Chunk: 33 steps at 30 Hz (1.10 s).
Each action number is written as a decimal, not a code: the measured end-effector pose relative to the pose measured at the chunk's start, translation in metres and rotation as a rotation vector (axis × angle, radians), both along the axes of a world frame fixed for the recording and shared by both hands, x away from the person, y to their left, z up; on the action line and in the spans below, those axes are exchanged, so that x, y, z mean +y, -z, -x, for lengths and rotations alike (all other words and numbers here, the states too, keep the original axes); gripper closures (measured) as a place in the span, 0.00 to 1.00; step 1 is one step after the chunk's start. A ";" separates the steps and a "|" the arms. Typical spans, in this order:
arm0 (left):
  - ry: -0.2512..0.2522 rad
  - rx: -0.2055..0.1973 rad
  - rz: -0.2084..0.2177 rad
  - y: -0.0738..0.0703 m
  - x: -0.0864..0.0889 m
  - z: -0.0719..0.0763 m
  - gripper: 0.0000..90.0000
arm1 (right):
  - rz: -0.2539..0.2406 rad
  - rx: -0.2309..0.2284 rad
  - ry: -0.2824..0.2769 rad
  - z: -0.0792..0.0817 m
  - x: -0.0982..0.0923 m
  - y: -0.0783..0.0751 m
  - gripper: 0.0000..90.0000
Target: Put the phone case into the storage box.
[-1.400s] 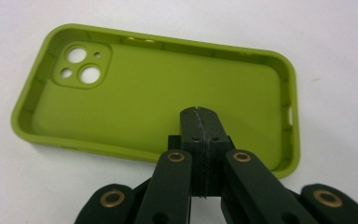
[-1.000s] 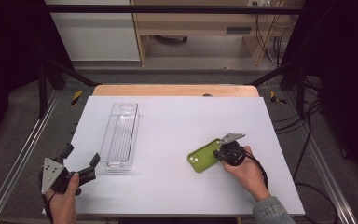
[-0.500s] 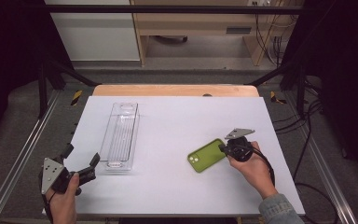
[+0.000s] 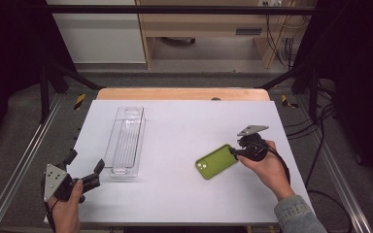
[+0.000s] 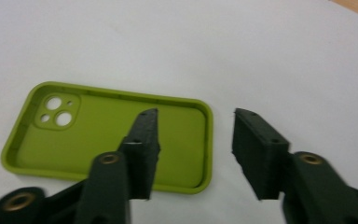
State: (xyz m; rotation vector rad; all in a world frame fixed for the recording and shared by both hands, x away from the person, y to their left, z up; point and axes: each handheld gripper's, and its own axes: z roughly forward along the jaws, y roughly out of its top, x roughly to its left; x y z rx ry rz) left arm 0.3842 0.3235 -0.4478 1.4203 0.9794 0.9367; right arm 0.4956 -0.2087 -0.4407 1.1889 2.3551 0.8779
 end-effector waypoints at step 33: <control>0.005 0.001 -0.007 0.000 -0.001 0.000 0.01 | 0.062 0.230 0.033 -0.037 -0.005 0.029 0.73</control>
